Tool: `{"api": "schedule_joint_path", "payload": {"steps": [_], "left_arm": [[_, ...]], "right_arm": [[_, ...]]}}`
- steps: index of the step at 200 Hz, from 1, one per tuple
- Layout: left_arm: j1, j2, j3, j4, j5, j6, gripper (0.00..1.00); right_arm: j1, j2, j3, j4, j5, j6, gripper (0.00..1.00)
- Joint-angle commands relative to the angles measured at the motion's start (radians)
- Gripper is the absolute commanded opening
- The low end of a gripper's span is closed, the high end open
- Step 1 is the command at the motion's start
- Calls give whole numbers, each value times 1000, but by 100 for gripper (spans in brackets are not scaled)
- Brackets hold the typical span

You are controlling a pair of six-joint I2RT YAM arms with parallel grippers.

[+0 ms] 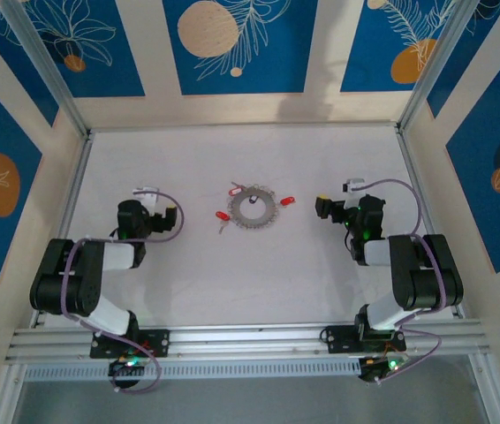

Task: Put the keys on the keyring

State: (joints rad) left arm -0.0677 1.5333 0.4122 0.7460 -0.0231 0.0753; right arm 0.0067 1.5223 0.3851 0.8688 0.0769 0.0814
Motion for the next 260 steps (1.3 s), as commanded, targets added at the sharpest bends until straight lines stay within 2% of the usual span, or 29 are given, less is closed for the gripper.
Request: {"api": "schedule_joint_path", "payload": {"steps": [1, 260], "left_arm": [[8, 8, -7, 87, 4, -28, 100], [3, 3, -9, 83, 0, -25, 100]], "right_arm": [[-2, 3, 14, -26, 43, 26, 99], [7, 6, 18, -28, 57, 20, 99]]}}
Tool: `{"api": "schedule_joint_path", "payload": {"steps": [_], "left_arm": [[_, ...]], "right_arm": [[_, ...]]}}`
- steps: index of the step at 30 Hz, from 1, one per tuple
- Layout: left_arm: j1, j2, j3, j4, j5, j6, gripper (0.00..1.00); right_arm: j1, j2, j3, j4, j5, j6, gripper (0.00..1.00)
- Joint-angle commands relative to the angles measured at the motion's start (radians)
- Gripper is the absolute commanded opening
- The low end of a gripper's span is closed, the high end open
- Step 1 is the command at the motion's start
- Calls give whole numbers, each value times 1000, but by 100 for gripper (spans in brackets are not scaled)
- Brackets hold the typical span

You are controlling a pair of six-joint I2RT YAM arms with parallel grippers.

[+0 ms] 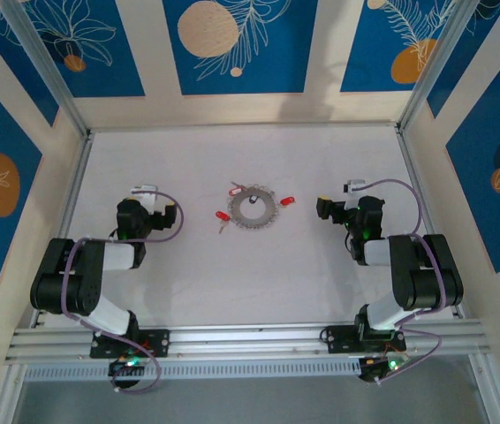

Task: Put the keys on the keyring

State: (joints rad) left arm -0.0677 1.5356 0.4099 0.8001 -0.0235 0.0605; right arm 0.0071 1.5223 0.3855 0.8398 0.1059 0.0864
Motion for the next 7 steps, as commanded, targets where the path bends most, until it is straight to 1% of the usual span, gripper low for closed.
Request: {"api": "schedule_joint_path", "payload": {"steps": [1, 7], "left_arm": [[3, 1, -6, 29, 0, -10, 100], [3, 0, -7, 28, 0, -10, 100]], "right_arm": [[7, 6, 18, 1, 28, 15, 99], [25, 3, 4, 26, 66, 5, 99]]}}
